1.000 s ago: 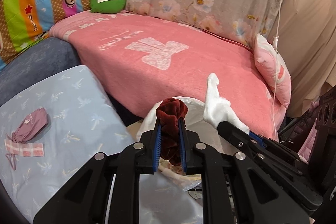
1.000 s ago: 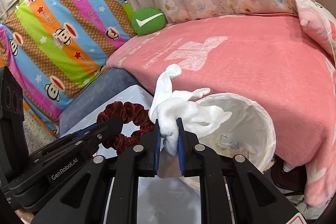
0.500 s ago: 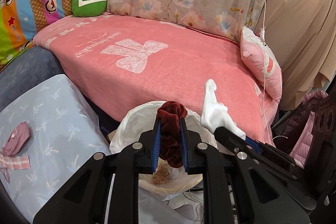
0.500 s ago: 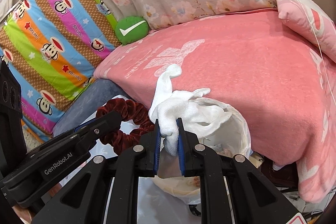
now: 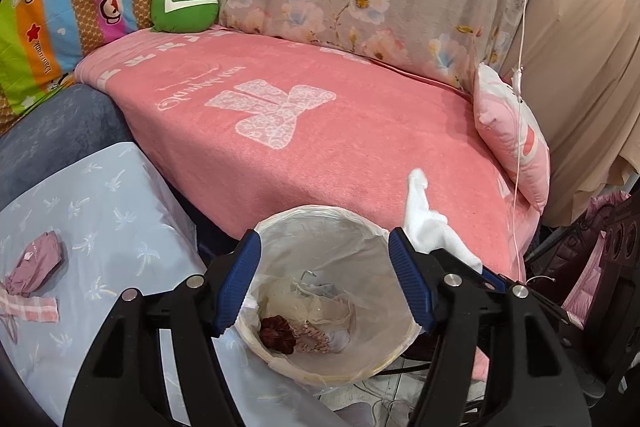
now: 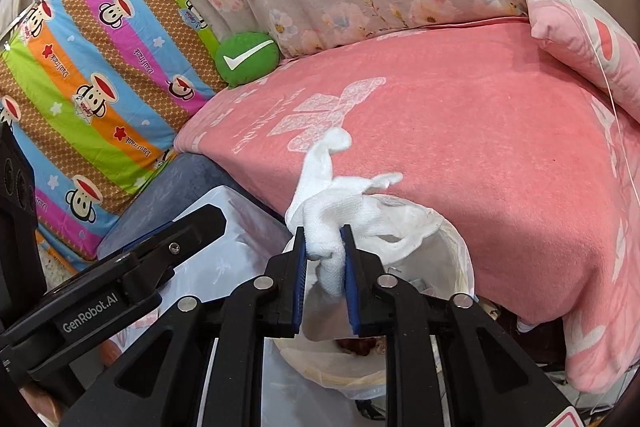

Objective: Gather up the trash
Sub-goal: 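Open the left gripper over the bin while the right gripper releases the glove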

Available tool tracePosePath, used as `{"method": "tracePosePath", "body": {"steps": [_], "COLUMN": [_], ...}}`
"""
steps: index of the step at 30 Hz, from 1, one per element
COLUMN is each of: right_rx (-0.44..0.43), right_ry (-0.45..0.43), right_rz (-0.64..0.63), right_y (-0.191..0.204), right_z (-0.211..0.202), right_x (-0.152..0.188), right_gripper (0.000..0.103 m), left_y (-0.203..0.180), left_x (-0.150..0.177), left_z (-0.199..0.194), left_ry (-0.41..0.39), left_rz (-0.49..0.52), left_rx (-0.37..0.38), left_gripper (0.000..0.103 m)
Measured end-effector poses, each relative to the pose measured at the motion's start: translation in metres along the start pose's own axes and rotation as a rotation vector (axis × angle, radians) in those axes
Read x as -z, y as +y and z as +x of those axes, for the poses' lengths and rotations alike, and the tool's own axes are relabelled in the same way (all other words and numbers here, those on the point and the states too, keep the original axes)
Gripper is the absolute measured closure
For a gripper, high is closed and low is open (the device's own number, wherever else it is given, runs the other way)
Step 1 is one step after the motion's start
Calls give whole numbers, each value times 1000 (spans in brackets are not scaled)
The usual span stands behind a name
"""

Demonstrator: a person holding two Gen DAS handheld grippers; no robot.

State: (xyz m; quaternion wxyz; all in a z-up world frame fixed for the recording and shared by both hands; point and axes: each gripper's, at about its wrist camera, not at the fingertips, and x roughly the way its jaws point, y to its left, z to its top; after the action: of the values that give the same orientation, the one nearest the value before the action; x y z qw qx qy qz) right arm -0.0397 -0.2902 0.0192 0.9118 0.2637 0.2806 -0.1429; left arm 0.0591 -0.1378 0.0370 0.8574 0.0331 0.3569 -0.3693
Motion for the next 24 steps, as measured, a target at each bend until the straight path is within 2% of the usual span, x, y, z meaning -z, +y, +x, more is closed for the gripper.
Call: {"method": "tracePosePath", "body": {"steps": [4,24], "right_rx": [-3,-17], "right_ry": [4,24], "right_rz": [-7,-52], "right_y": [5,27], "right_z": [2,9], "right_x": [1,2], "right_gripper": [80,76], "left_y": [6,30], "left_x": [0,6], "left_z": [0,-11], "left_ry": [1,-9], "left_rz": [-19,-69], "left_rx": [-10,-40], "left_gripper": [39,39]}}
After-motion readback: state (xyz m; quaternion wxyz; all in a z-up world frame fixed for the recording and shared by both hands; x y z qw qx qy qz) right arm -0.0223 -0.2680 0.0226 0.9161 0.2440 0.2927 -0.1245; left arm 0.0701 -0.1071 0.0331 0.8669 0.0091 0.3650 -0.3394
